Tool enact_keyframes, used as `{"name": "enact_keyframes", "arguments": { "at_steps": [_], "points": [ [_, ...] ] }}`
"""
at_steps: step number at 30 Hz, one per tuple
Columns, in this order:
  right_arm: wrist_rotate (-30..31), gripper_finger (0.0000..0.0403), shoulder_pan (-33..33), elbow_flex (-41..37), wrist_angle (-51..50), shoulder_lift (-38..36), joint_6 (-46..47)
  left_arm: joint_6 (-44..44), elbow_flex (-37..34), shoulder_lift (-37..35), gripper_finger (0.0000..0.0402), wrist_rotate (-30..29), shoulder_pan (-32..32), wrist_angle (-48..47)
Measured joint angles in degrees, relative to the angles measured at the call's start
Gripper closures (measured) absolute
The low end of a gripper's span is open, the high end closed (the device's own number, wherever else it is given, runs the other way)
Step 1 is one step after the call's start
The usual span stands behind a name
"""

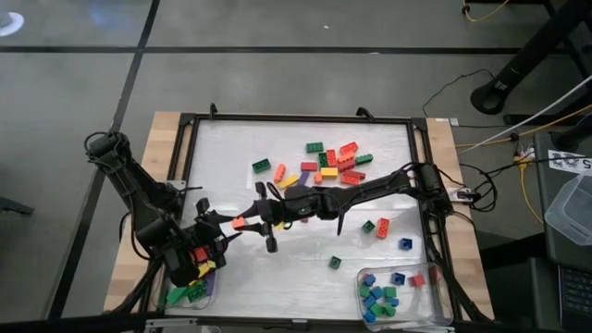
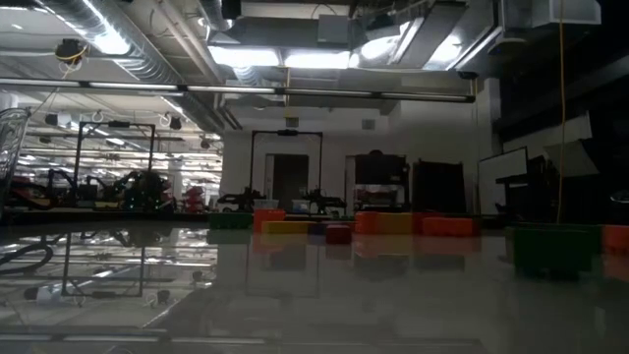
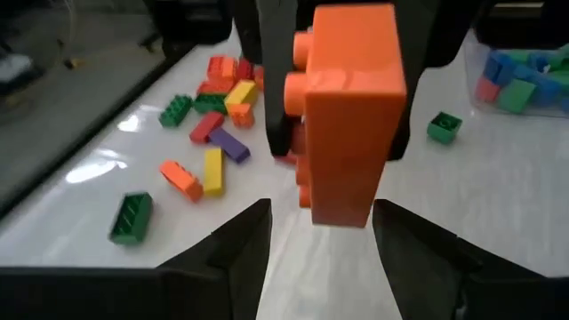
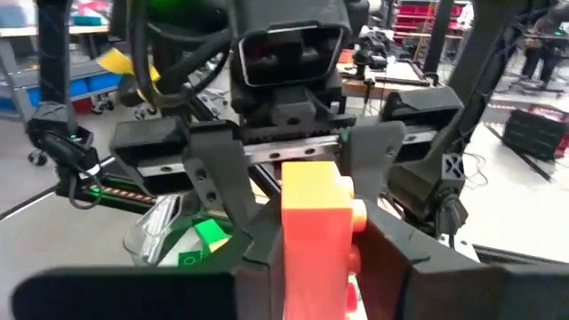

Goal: Sort blocks by size
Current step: Put the large orange game piece into the left transparent bin

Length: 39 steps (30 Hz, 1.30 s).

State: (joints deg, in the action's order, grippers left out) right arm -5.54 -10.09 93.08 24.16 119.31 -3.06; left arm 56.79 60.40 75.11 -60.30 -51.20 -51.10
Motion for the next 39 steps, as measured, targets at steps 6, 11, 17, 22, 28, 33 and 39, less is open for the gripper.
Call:
{"name": "enact_keyframes", "arguments": {
  "at_steps": [6, 11, 17, 22, 28, 33, 39],
  "points": [
    [-1.1, 0.029, 0.0, 0.0, 0.0, 0.0, -0.4, -3.4, 0.0, 0.0, 0.0218, -1.1, 0.0, 3.2],
    [-1.2, 0.031, 0.0, 0.0, 0.1, 0.0, -2.1, -7.9, 0.0, 0.0, 0.0218, -1.1, 1.0, 7.6],
    [-1.2, 0.0285, 0.0, 0.0, 0.2, 0.0, -2.6, -12.3, 0.0, 0.0, 0.0236, 0.3, 3.0, 8.6],
    [-1.4, 0.0262, 0.0, 0.0, 0.1, 0.0, -2.7, -14.0, 0.0, 0.0, 0.0324, 2.3, 4.0, 8.5],
    [-1.4, 0.026, -0.1, 0.0, -0.2, 0.0, -2.7, -15.0, 0.0, 0.0, 0.0329, 4.0, 4.0, 8.2],
    [-1.2, 0.0259, 0.0, -0.1, -6.2, -2.5, -2.7, -13.5, 0.4, -0.1, 0.0329, 12.4, 4.0, 4.4],
    [4.9, 0.0259, 0.2, 0.0, -23.2, -7.5, -2.9, -4.0, 3.1, -0.6, 0.0329, 27.2, 3.4, -8.0]
  ]
}}
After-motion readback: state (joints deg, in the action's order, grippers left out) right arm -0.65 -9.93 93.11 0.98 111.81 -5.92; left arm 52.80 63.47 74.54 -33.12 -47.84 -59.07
